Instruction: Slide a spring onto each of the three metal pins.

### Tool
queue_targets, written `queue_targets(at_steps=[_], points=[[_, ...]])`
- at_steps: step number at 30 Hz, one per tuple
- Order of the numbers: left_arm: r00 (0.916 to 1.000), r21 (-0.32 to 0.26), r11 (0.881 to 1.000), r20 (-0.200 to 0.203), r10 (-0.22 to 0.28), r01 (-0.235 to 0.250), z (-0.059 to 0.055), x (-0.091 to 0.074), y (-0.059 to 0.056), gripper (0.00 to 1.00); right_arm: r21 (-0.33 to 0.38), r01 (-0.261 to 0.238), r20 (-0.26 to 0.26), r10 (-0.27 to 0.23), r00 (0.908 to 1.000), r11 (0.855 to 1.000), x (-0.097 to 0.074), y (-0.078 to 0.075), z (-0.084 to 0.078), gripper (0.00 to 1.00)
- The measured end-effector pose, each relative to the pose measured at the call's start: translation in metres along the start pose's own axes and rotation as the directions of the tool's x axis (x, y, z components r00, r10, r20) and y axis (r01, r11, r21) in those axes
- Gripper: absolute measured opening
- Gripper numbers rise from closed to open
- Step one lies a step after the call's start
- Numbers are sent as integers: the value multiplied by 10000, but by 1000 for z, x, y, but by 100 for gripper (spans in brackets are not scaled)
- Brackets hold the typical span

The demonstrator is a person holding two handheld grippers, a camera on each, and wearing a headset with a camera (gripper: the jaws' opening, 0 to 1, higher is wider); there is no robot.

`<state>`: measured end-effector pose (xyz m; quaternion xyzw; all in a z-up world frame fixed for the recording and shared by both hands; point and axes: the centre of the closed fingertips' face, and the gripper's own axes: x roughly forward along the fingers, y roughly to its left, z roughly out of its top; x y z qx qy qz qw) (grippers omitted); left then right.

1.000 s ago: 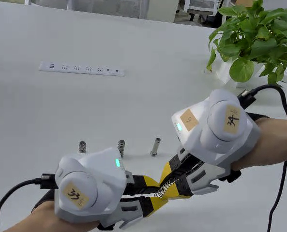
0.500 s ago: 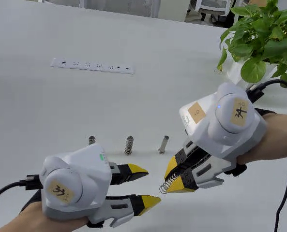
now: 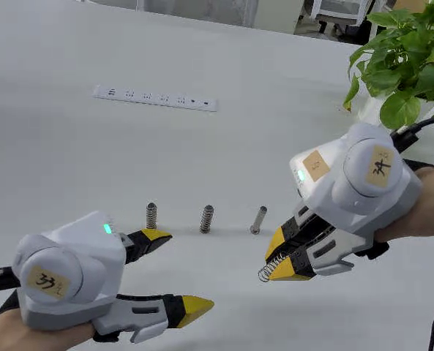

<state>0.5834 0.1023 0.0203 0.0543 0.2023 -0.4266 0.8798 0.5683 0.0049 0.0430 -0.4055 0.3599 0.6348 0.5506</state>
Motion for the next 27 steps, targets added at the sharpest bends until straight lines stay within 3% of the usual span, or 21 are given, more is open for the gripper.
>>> queue_targets(at_steps=[8,13,18,27], points=[[9960,-517,9948,-228,862,-873,-9,-15,22,86,53,376,-210,-374,9991,9993,-6,-19,-9,7],[9879,-822,9854,-554,1447,-1489,-17,-20,31,99,-24,453,-376,-454,9983,9990,-8,-29,-12,7],[9851,-1225,9778,-493,1650,-1699,-21,-23,35,99,-80,584,-464,-587,9972,9983,-9,-44,-13,7],[9782,-1471,9674,-546,2002,-2062,-25,-28,36,99,-645,841,-1244,-916,9880,9944,-11,-77,-21,7]])
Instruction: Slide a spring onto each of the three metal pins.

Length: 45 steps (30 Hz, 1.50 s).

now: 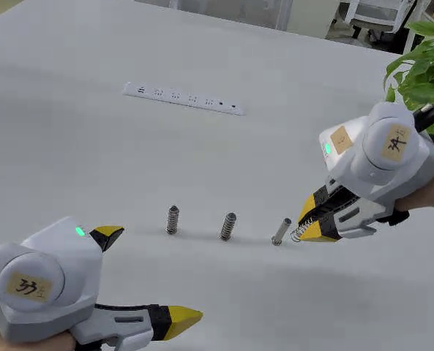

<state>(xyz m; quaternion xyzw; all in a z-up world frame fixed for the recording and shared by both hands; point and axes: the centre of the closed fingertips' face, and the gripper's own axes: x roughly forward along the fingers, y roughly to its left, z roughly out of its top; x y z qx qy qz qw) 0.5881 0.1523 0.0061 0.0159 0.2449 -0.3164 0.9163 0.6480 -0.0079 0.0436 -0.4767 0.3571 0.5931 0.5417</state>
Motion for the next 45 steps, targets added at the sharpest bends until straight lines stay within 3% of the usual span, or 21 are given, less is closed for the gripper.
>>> queue_targets(at_steps=[3,13,22,45], points=[[10000,203,9998,-52,57,-56,0,0,1,99,-116,51,-123,-52,9999,9999,1,-8,0,7],[9999,69,9999,35,143,-143,-1,-1,3,99,-506,56,-688,-91,9976,9987,7,-25,-1,7],[9997,-163,9996,-41,247,-248,-7,-5,10,99,-533,-228,-993,175,9949,9983,14,-23,-2,7],[9998,-331,9995,-189,-6,0,-16,-3,2,98,-660,-549,-1388,453,9893,9963,26,-22,-9,8]])
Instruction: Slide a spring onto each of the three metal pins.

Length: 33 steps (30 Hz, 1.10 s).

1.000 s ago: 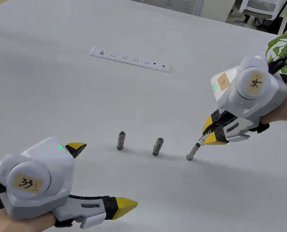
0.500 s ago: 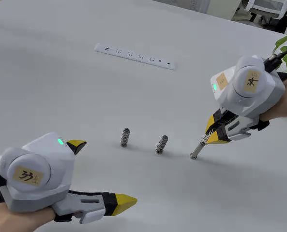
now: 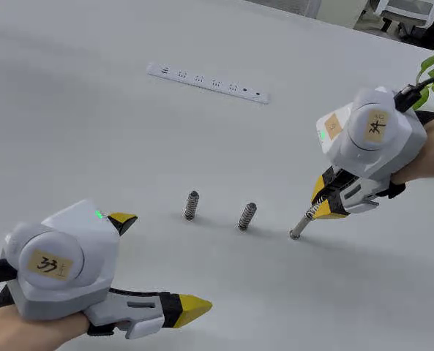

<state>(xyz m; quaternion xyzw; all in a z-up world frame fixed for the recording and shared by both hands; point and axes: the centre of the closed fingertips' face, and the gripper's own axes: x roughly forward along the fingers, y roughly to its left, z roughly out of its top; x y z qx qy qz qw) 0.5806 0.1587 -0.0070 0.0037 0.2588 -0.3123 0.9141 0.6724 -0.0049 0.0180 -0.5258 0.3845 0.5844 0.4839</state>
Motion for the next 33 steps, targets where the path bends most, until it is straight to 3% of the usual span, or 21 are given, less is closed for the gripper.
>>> queue_targets(at_steps=[11,18,33], points=[[10000,-143,9999,-57,32,-33,-3,-1,3,97,-158,-147,-389,140,9991,9998,15,-1,-1,8],[10000,-215,9997,-65,74,-75,-3,-1,5,96,-104,-322,-593,315,9977,9994,36,-3,-6,8],[9999,-321,9994,-93,136,-139,-4,-2,10,96,5,-369,-837,368,9958,9993,55,-4,-12,8]])
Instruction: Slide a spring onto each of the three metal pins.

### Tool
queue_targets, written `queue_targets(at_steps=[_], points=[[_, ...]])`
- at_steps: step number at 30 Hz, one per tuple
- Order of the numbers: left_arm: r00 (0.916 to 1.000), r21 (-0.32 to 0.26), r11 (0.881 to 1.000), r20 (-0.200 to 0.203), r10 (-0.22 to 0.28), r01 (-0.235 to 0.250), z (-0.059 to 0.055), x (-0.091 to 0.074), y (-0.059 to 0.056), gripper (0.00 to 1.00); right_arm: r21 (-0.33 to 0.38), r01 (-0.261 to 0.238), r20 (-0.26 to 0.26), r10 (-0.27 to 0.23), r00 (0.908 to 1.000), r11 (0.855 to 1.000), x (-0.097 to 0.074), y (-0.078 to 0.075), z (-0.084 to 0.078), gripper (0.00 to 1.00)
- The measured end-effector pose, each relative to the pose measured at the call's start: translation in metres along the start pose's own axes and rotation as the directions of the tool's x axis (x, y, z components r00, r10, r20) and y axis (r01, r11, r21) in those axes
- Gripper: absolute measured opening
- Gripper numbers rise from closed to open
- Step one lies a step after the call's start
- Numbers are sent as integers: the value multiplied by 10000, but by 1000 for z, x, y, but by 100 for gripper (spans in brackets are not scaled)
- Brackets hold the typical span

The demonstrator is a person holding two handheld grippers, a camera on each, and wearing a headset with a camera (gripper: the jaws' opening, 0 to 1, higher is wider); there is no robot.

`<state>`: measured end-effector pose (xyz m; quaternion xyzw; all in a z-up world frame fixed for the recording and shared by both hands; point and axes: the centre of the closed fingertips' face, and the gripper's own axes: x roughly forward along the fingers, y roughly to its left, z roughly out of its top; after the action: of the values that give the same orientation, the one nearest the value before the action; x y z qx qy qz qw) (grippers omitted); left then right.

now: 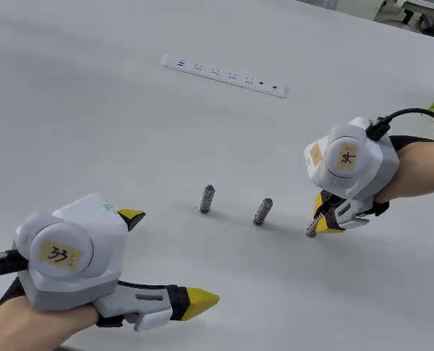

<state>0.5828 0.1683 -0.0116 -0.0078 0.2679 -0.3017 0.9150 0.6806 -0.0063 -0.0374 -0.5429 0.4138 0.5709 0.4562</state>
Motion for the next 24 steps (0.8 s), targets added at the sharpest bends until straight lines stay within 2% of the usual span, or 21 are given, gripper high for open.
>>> queue_targets(at_steps=[11,14,18,24], points=[[10000,36,10000,7,-52,52,2,0,-1,96,85,15,-46,-15,10000,10000,2,0,-1,9],[10000,58,10000,13,-53,53,3,0,-1,96,89,1,-8,-1,10000,10000,2,1,-1,13],[10000,67,10000,47,-52,52,5,-2,-1,96,189,110,280,-115,9995,9998,2,0,2,29],[10000,148,9999,47,-53,52,7,-3,0,96,467,374,1099,-424,9930,9982,-2,-1,11,65]])
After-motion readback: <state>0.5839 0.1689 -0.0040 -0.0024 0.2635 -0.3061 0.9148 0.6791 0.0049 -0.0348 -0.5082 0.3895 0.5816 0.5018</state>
